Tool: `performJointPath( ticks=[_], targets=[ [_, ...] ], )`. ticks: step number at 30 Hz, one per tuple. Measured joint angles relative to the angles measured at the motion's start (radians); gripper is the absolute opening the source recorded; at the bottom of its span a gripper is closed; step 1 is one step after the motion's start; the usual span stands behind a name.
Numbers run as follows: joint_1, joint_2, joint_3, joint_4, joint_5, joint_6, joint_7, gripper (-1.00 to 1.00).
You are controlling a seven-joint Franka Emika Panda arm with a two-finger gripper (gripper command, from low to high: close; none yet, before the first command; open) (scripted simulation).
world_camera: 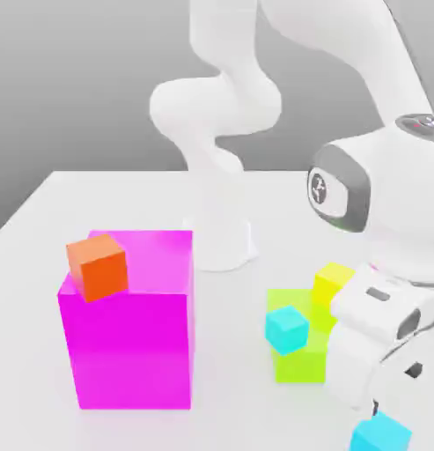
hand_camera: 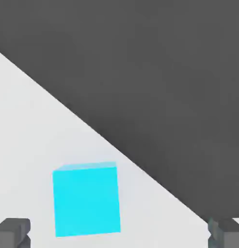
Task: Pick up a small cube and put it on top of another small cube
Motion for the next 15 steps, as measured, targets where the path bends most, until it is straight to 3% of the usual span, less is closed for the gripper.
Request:
performJointPath(
  ticks=[3, 4, 10, 15],
  targets=[
    [0.018, 0.109, -0.018, 0.021, -0.025, 0.078, 0.014, 0.00],
    [0.023, 0.137, -0.024, 0.026, -0.030, 0.100, 0.017, -1.00],
    [0.025, 0.151, -0.027, 0.029, -0.033, 0.110, 0.019, -1.00],
    [0.006, 0.019, -0.002, 0.001, -0.001, 0.006, -0.005, -1.00]
  ],
)
